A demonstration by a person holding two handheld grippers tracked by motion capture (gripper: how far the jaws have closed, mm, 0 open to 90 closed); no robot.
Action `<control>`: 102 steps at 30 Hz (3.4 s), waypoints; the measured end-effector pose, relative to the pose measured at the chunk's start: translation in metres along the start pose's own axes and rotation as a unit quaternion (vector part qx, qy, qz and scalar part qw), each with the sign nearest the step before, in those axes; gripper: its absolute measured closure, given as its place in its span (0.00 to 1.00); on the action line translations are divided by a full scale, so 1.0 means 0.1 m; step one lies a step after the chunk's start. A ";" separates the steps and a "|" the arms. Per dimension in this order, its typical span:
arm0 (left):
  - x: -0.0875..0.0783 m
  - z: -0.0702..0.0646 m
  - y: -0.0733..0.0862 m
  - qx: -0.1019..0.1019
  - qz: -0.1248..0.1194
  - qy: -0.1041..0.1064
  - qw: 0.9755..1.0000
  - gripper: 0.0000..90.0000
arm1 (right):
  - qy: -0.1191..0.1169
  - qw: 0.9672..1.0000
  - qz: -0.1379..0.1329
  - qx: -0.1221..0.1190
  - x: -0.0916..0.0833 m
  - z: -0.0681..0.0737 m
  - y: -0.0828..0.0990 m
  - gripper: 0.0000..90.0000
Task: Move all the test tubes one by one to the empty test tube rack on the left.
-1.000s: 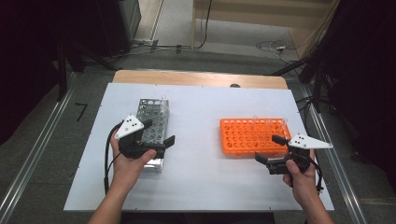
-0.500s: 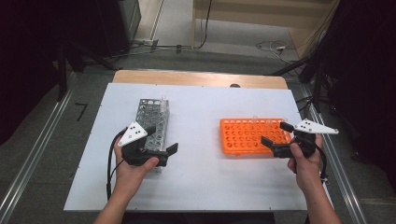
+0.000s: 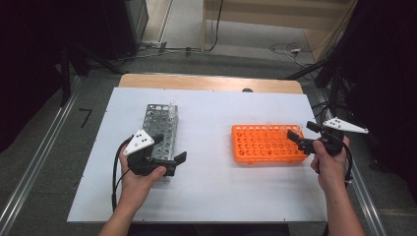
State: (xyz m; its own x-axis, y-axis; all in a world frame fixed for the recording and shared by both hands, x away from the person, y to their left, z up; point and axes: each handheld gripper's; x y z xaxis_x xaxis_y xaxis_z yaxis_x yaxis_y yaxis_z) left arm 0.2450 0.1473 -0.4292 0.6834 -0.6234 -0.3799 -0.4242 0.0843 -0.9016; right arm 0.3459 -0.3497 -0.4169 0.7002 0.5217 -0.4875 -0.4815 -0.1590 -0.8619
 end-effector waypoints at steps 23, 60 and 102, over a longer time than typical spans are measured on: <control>-0.01 -0.01 0.02 -0.001 -0.001 0.003 1.000 0.00 | 0.070 0.996 0.049 0.033 0.35 -0.21 0.35 0.63; -0.03 -0.02 0.02 -0.001 0.000 0.007 1.000 0.00 | 0.077 0.997 -0.007 0.017 0.05 -0.15 0.27 0.82; -0.05 -0.14 -0.04 0.012 -0.008 0.023 1.000 0.00 | -0.072 0.993 0.009 -0.088 -0.02 0.98 0.05 0.82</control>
State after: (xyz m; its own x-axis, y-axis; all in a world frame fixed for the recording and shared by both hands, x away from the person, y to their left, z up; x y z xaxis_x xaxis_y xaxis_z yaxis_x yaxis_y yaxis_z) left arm 0.2350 0.1394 -0.4209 0.6621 -0.6595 -0.3561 -0.3987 0.0924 -0.9124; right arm 0.2902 -0.2689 -0.4069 0.6040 0.6299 -0.4882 -0.3837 -0.3071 -0.8709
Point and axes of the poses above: each handheld gripper's, and its own axes: x roughly forward along the jaws, y roughly out of its underside, z roughly to its left, and after that the axes turned 3 degrees about z, right-handed
